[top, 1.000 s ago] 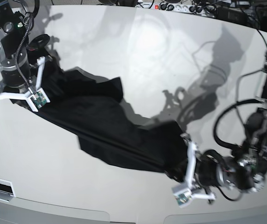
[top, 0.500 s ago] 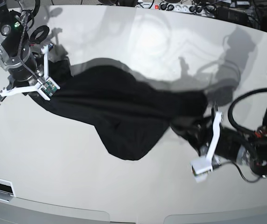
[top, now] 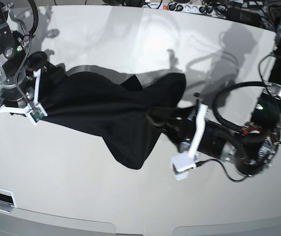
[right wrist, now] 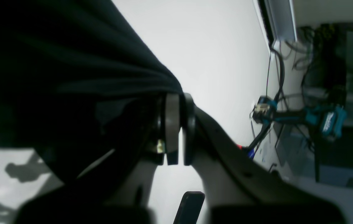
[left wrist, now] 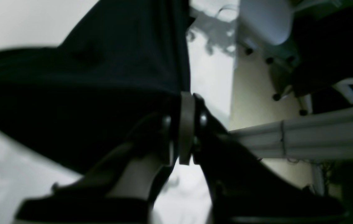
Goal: Layout the t-shirt on the table in an organized manner, then fold the t-shirt properly
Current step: 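Release the shirt with both grippers onto the table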
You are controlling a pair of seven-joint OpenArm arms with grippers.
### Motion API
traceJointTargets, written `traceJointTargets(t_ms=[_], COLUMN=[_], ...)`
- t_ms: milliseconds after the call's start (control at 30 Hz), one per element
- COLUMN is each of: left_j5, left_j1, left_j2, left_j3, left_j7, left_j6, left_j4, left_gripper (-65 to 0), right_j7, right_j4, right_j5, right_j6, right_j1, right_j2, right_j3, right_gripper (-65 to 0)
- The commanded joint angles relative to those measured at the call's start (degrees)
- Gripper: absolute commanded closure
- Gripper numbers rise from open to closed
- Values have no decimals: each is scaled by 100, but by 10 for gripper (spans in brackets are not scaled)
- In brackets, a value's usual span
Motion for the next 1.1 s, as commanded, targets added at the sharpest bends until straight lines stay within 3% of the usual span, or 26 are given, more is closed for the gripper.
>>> traceJointTargets(t_ms=[0, 67, 133, 267, 500, 567, 633, 700, 933, 1067], left_j5=[-141, -141, -141, 24, 2227, 2962, 3574, 3945, 4116, 4164], left_j1=[-66, 61, 164, 232, 227, 227, 229, 232, 245, 247], left_j2=[105, 367, 601, 909, 1075, 1073, 1069, 1021, 623, 295], left_j3=[-63, -63, -63, -70, -280, -470, -717, -955, -1493, -1676], left_j7=[-105, -105, -107, -317, -1495, -1838, -1998, -2070, -2090, -2092], left_j6=[-28, -28, -28, -28, -20, 339, 693, 951, 1088, 1091], left_j4=[72, 70, 70, 66, 57, 57, 55, 37, 26, 26], left_gripper=[-153, -283, -362, -366, -366, -366, -366, -366, -366, -366], right_j7=[31, 35, 9, -76, -52, -72, -308, -404, -79, 151], right_j4=[42, 26, 26, 26, 170, 275, 376, 407, 444, 793], right_j5=[-111, -111, -111, -116, 227, 61, -750, -1088, 341, 1515], right_j6=[-136, -291, -391, -577, -520, -656, -1165, -1248, -544, 271], right_j1=[92, 87, 74, 79, 76, 79, 105, 107, 107, 103], right_j2=[90, 87, 87, 90, 87, 87, 92, 122, 90, -7], right_j3=[61, 61, 61, 70, 140, 140, 155, 264, 396, 396], right_gripper=[-130, -251, -303, -302, -302, -302, -302, -302, -300, -300])
